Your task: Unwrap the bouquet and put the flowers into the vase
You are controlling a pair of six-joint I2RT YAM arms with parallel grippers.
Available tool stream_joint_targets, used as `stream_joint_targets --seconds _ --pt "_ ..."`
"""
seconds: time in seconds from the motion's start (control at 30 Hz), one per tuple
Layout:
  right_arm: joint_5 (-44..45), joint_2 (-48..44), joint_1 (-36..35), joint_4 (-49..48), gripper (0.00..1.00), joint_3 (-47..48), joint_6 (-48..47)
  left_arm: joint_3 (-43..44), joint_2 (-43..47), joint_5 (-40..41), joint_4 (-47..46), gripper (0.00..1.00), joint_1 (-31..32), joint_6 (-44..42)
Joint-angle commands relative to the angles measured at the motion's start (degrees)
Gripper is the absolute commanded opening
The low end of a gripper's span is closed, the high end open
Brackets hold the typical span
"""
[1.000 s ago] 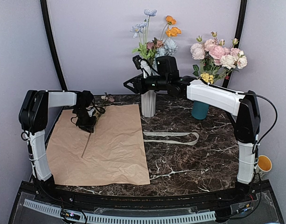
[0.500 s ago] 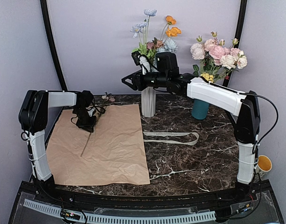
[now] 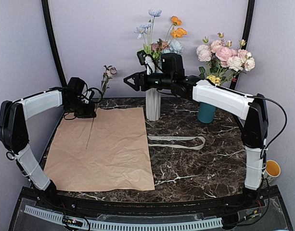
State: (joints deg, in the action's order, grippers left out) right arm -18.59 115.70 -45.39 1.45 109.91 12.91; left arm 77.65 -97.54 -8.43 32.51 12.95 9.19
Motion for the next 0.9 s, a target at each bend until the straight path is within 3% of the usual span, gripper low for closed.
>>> stream_joint_targets --seconds 0.0,0.17,0.43,0.87 --pt "-1.8 0.21 -0.73 -4.22 0.65 0.17 3.66 -4.24 6.57 -6.7 -6.94 0.0 -0.3 -1.67" --pt "-3.82 1.68 -1.39 -4.42 0.67 1.09 4.83 -9.11 13.34 -18.0 -14.35 0.01 -0.34 -2.36" --pt "-9.9 5.85 -2.19 -3.38 0.62 5.68 4.67 -12.95 19.22 -32.4 -22.02 0.01 0.54 -2.43" --pt "-13.51 8.34 -3.61 -4.56 0.5 9.6 4.74 -11.23 21.58 -29.96 -23.25 0.01 7.95 -3.83"
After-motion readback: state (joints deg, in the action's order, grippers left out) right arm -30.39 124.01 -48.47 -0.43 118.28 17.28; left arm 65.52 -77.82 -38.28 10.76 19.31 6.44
